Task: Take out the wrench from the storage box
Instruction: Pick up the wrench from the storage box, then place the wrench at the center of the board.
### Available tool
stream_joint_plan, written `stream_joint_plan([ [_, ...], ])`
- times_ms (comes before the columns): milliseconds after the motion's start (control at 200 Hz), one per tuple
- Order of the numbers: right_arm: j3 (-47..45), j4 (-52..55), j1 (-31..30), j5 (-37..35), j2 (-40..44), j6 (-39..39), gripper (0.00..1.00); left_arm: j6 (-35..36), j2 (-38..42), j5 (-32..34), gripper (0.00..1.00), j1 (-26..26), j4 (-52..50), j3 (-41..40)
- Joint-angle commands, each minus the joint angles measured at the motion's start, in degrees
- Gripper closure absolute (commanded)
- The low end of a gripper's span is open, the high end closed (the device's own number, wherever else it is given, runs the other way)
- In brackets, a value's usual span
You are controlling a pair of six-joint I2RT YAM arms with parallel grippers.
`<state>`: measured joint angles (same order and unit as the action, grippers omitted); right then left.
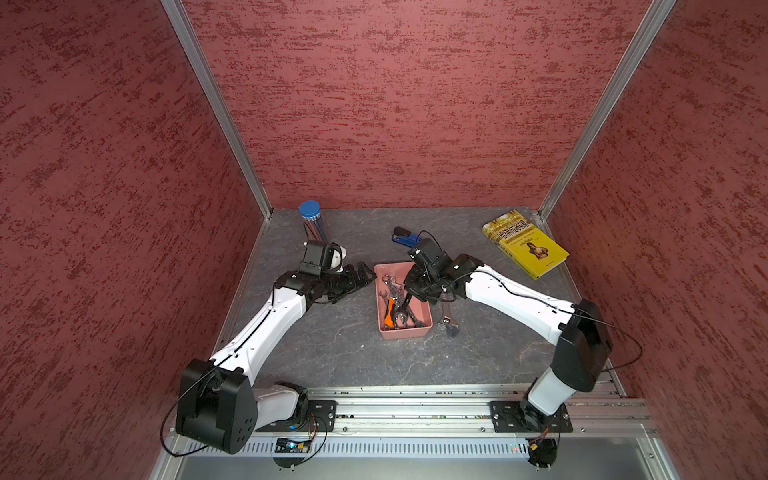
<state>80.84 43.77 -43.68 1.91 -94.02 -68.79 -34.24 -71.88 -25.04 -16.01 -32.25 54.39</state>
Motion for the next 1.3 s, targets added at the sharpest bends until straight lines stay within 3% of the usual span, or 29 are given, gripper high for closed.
stream_joint_plan([
  [0, 2.05, 4.21, 2.90, -4.99, 4.58, 9.03, 1.00, -1.14, 0.99, 0.14, 0.00, -1.41, 1.41, 1.80],
  [301, -7.47, 7.83, 15.39, -4.05, 9.89, 30.90, 1.00, -2.39, -0.54, 2.00, 0.00, -5.30, 1.97, 2.30],
  [581, -16.71, 1.46, 22.31, -6.16, 5.16, 46.03, 1.00, -1.74, -1.25, 2.62, 0.00, -5.88, 0.57, 3.13],
  [836, -19.17, -5.87, 24.01, -3.23, -1.46, 50.21, 1.00, -1.80, -1.38, 2.97, 0.00, -5.87, 0.33, 2.91],
  [1292, -19.63, -9.48, 24.66, -1.92, -8.89, 51.68, 0.98, -1.64, -2.43, 2.89, 0.00, -5.88, 0.87, 2.98],
])
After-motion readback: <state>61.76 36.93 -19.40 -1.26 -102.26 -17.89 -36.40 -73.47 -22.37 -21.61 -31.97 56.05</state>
